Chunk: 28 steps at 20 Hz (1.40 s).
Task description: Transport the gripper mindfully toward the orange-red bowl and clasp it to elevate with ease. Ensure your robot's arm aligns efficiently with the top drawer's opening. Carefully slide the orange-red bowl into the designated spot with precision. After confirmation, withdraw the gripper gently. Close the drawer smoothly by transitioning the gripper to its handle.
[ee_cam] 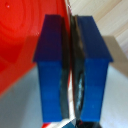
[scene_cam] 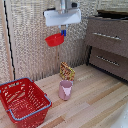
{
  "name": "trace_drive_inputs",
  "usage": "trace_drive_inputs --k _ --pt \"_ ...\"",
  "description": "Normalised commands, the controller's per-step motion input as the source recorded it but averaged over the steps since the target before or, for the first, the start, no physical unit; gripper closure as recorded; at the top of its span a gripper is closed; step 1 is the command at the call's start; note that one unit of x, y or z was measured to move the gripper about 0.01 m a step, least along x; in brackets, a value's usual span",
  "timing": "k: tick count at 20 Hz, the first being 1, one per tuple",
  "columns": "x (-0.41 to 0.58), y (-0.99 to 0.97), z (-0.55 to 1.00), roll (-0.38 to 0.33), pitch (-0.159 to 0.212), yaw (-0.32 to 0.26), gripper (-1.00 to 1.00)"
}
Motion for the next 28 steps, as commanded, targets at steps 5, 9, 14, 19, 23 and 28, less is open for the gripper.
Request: trace_drive_inputs --k 5,9,14,19,23,28 --pt "0.000 -0.28 0.89 -0.052 -0.038 -0.087 1.00" --pt "0.006 -0.39 0.82 -0.035 -0.035 -0.064 1.00" --pt "0.024 -0.44 0.66 0.000 -0.051 -0.028 1.00" --pt "0.000 -0.58 0.55 0.036 -0.032 -0.052 1.00" --pt "-0.012 -0.78 0.46 0.102 -0.014 -0.047 1.00" --pt "-0.029 -0.80 0.47 0.105 -0.009 -0.054 1.00"
